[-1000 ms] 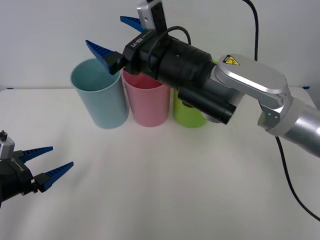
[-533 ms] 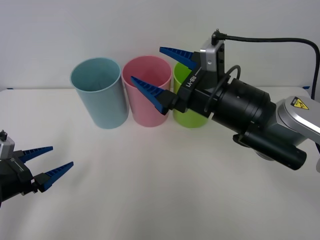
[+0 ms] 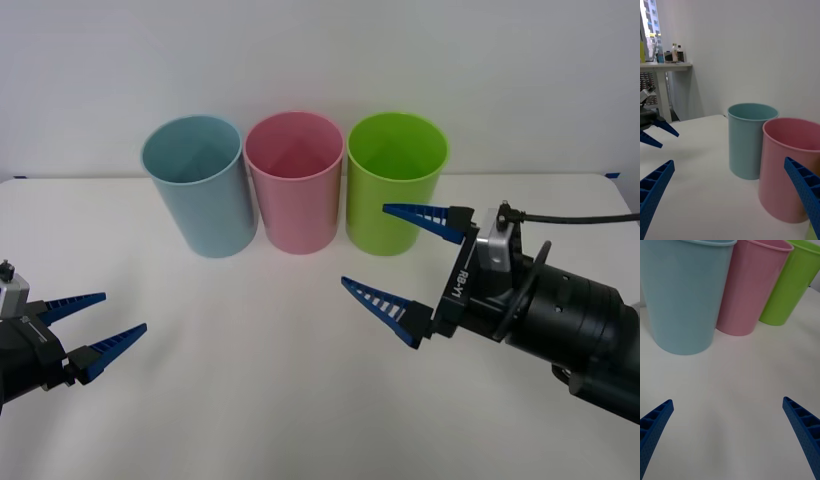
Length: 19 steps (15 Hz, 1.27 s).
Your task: Put cans in the blue bin and PET bottles in the pink bin and trash in the green bin.
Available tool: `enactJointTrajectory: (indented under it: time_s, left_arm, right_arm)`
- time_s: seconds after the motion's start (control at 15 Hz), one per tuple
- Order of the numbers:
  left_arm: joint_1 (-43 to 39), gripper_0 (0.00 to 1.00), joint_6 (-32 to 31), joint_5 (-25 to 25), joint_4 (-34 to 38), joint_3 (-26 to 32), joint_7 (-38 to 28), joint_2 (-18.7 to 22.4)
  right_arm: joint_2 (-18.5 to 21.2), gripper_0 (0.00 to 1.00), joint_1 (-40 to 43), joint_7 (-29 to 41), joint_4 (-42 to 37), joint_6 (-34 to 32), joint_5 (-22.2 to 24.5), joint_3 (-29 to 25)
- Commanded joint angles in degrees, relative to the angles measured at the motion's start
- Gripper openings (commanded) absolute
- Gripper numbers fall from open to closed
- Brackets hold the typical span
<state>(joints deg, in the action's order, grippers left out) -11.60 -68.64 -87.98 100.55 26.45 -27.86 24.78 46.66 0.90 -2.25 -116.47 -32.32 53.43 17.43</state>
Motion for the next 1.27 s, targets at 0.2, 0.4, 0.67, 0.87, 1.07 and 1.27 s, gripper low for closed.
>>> enactJointTrajectory:
  time_s: [0.2, 0.4, 0.67, 0.87, 1.07, 1.27]
  left_arm:
    - [0.00, 1.00, 0.00, 0.00, 0.00, 0.00, 0.00, 0.00]
    - [0.00, 1.00, 0.00, 0.00, 0.00, 0.00, 0.00, 0.00]
    - [0.00, 1.00, 0.00, 0.00, 0.00, 0.00, 0.00, 0.00]
    - [0.00, 1.00, 0.00, 0.00, 0.00, 0.00, 0.00, 0.00]
    - [0.00, 1.00, 0.00, 0.00, 0.00, 0.00, 0.00, 0.00]
    - [0.00, 1.00, 0.00, 0.00, 0.00, 0.00, 0.00, 0.00]
  right_arm:
    - [-6.94, 1.00, 9.65, 4.45, 0.01, -18.22, 11.25, -14.00]
    - [-15.55, 1.00, 11.76, 6.03, 0.10, -31.40, 19.25, -24.11]
    - [-25.04, 1.00, 11.41, 8.05, 0.10, -45.20, 27.69, -33.78]
    - [-24.95, 1.00, 11.49, 8.05, 0.10, -45.20, 28.92, -33.86]
    - [-24.95, 1.00, 11.41, 8.14, 0.10, -45.20, 29.54, -33.86]
    - [-24.95, 1.00, 11.41, 8.14, 0.10, -45.20, 29.54, -33.86]
